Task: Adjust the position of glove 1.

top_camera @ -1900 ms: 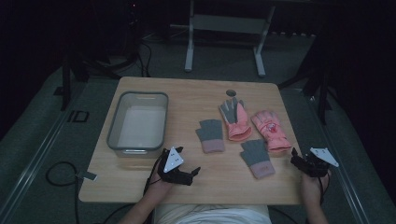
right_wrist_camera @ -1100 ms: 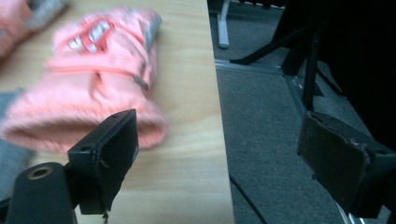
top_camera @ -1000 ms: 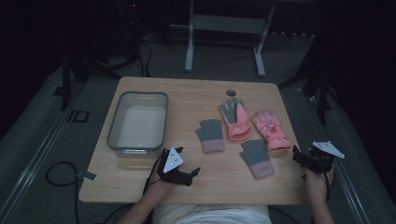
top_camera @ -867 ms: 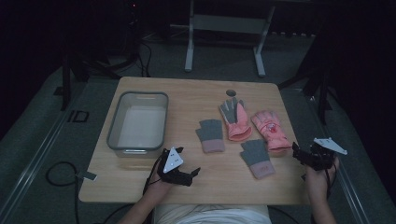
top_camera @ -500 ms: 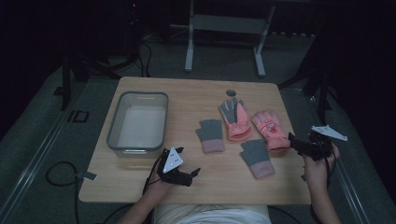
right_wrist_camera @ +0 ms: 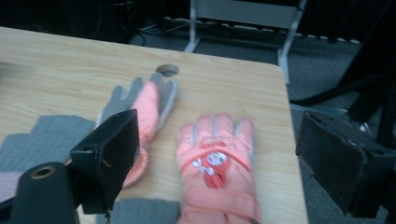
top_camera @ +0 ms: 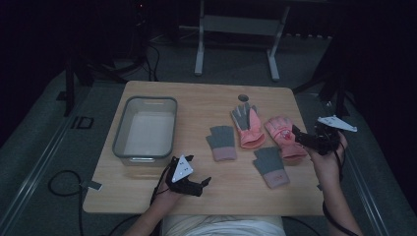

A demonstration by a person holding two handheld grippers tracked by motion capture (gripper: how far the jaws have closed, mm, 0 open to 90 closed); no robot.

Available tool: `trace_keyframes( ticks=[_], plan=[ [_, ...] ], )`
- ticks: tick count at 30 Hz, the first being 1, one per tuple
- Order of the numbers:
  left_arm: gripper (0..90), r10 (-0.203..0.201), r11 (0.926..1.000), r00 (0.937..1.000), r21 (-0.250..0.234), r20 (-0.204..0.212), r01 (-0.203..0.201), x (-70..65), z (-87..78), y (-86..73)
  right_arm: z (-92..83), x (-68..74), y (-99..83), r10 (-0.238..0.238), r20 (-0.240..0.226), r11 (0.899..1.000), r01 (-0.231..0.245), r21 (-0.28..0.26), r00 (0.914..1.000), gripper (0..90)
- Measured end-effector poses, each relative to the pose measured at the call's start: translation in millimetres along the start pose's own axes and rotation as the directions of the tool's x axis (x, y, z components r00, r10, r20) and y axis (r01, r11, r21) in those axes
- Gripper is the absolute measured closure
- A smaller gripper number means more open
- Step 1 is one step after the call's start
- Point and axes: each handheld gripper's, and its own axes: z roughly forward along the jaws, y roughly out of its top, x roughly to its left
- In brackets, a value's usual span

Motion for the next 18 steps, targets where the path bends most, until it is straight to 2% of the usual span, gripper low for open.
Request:
trace_keyframes(
  ticks=[11, 18],
  plan=[
    [1.1, 0.004, 1.0, 1.0, 0.0, 0.001, -0.004, -0.3, 0.1, 0.0, 17.1, 33.4, 20.4, -0.044, -0.098, 0.999, 0.045, 0.01, 0.9942, 13.0],
    [1.1, 0.008, 1.0, 1.0, 0.004, 0.003, -0.008, -0.6, 0.3, 0.2, 27.9, 58.2, 28.8, -0.081, -0.18, 0.996, 0.083, 0.008, 0.9804, 15.8]
  ],
)
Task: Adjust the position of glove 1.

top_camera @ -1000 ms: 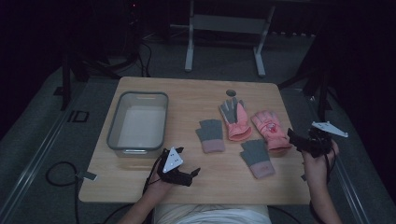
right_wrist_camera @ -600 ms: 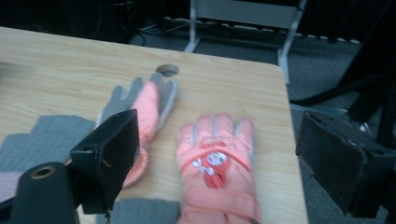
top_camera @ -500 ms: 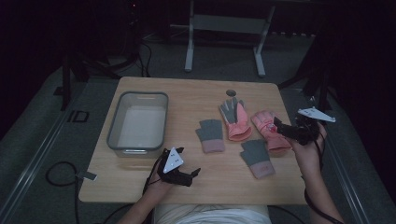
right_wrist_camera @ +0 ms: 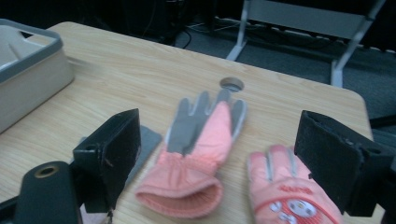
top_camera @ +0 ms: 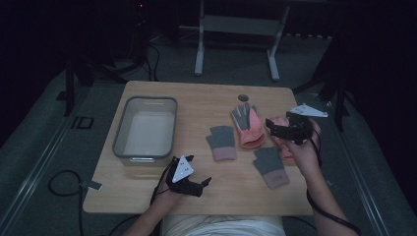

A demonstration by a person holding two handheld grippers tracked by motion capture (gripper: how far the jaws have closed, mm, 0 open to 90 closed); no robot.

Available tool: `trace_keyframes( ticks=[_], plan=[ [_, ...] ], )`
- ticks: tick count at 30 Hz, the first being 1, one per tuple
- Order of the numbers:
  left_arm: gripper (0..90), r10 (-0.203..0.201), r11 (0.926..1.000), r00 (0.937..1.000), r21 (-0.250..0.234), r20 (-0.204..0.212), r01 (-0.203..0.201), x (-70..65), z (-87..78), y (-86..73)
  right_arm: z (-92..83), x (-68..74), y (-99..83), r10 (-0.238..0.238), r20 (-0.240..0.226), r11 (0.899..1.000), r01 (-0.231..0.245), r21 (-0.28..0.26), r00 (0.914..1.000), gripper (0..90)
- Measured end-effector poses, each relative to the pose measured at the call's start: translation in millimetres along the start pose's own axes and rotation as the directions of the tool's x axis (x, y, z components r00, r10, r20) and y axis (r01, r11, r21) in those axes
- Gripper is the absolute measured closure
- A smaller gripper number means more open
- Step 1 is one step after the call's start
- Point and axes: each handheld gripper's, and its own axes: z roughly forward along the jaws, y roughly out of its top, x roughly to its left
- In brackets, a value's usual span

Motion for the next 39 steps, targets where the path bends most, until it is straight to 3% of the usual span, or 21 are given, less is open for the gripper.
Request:
trace_keyframes(
  ticks=[9, 18, 21, 28, 33, 39],
  plan=[
    [1.1, 0.012, 0.9999, 0.9999, -0.001, 0.001, -0.012, -1.3, 0.0, 0.0, 24.8, 28.3, 2.7, -0.064, -0.104, 0.998, 0.066, 0.019, 0.9926, 25.0],
    [1.0, 0.012, 0.9999, 0.9999, 0.001, 0.004, -0.012, -1.1, 0.0, 0.0, 59.2, 58.1, -3.4, -0.111, -0.222, 0.991, 0.126, 0.053, 0.9688, 31.5],
    [1.1, 0.013, 0.9999, 0.9999, -0.001, 0.005, -0.013, -1.3, 0.0, 0.0, 70.8, 66.7, -7.1, -0.116, -0.242, 0.988, 0.137, 0.072, 0.9634, 32.8],
    [1.1, 0.015, 0.9999, 0.9998, 0.0, 0.011, -0.015, -1.6, 0.3, 0.1, 95.3, 85.8, -17.9, -0.121, -0.256, 0.98, 0.156, 0.12, 0.959, 37.3],
    [1.1, 0.017, 0.9999, 0.9998, 0.001, 0.011, -0.017, -1.3, 0.1, 0.0, 113.5, 98.4, -29.9, -0.126, -0.264, 0.968, 0.178, 0.18, 0.9562, 41.4],
    [1.1, 0.015, 0.9999, 0.9998, 0.0, 0.013, -0.015, -1.4, 0.1, 0.0, 128.7, 101.8, -42.4, -0.139, -0.255, 0.959, 0.194, 0.206, 0.957, 51.0]
  ],
)
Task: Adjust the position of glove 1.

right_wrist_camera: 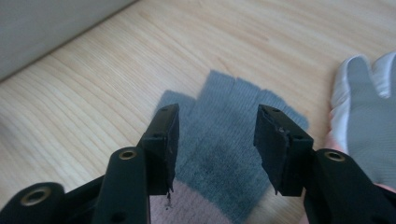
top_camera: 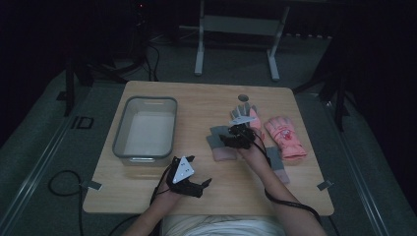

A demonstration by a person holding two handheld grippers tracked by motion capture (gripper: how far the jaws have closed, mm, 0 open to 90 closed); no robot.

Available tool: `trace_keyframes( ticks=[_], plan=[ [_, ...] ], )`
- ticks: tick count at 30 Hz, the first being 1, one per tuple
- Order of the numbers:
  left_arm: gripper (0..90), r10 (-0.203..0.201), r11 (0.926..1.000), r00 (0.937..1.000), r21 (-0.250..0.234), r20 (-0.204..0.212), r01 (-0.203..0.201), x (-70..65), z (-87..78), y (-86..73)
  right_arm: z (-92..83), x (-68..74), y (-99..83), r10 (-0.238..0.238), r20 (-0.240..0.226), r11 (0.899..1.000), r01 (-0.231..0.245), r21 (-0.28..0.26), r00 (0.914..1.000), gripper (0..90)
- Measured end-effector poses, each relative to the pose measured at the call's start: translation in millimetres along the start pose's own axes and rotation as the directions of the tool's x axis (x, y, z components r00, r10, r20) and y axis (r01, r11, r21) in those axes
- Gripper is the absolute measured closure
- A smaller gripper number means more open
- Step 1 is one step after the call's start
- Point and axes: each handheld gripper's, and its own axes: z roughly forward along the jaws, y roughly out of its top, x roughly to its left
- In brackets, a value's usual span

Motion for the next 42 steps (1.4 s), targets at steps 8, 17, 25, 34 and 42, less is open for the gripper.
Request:
trace_keyframes(
  ticks=[8, 17, 25, 34, 42],
  plan=[
    [1.1, 0.0, 1.0, 1.0, 0.002, 0.002, 0.0, 0.2, 0.0, 0.0, 21.7, -4.0, -7.6, 0.019, 0.01, 0.998, -0.02, 0.068, 0.9998, 53.0],
    [1.1, 0.006, 1.0, 1.0, 0.008, -0.001, -0.006, -0.8, 0.8, 0.3, 36.1, -3.6, -14.2, 0.023, 0.003, 0.995, -0.023, 0.094, 0.9997, 57.3],
    [1.1, 0.01, 0.9999, 0.9999, 0.013, -0.005, -0.01, -1.2, 0.9, 0.5, 38.3, 6.0, -12.1, 0.011, 0.018, 0.996, -0.013, 0.088, 0.9998, 80.0],
    [1.1, -0.004, 1.0, 1.0, 0.004, 0.001, 0.004, 0.5, 0.2, 0.1, 8.8, 18.1, 6.8, 0.064, 0.04, 0.998, -0.065, 0.022, 0.9972, 83.4],
    [1.1, -0.001, 1.0, 1.0, 0.004, -0.003, 0.001, 0.3, 0.1, 0.1, -69.3, 40.6, 20.3, 0.076, 0.073, 0.988, -0.066, -0.136, 0.9944, 83.5]
  ],
)
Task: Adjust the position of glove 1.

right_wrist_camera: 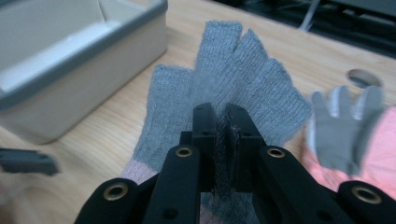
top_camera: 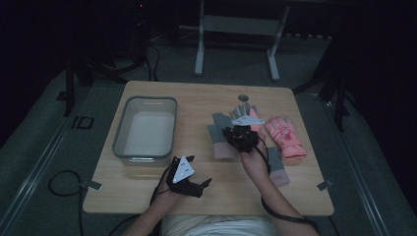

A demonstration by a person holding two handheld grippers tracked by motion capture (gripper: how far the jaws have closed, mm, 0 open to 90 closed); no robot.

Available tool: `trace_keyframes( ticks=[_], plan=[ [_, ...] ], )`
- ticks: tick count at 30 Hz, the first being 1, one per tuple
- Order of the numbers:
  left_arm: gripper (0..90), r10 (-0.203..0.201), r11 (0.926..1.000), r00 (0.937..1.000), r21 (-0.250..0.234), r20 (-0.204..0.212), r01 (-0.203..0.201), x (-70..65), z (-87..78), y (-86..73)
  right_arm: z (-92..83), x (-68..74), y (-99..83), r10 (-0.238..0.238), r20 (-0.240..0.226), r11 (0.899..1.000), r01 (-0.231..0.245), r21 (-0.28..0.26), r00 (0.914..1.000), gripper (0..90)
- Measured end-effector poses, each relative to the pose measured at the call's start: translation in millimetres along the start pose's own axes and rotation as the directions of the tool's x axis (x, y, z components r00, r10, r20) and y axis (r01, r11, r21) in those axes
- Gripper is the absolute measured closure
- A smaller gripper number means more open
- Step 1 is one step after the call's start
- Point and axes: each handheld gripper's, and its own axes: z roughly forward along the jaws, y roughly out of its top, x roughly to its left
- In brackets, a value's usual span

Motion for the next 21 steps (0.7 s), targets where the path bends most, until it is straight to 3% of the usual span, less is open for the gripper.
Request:
trace_keyframes(
  ticks=[4, 8, 15, 21],
  plan=[
    [1.1, -0.007, 1.0, 1.0, 0.0, 0.001, 0.007, 0.9, 0.0, 0.0, -25.0, 4.7, -11.6, 0.021, 0.02, 1.0, -0.021, -0.016, 0.9996, 83.5],
    [1.1, -0.017, 0.9998, 0.9999, -0.006, 0.001, 0.017, 1.9, -0.5, -0.4, -35.2, 10.1, -35.7, 0.055, 0.019, 0.998, -0.055, 0.012, 0.9983, 83.4],
    [1.1, -0.014, 0.9999, 0.9999, -0.004, 0.0, 0.014, 1.2, -0.4, -0.3, -21.9, 18.3, -81.6, 0.093, 0.004, 0.989, -0.093, 0.115, 0.9957, 83.1],
    [1.1, -0.014, 0.9999, 0.9999, -0.001, 0.001, 0.014, 1.4, -0.3, -0.2, -8.9, 19.8, -96.0, 0.083, 0.009, 0.985, -0.083, 0.152, 0.9965, 82.9]
  ],
)
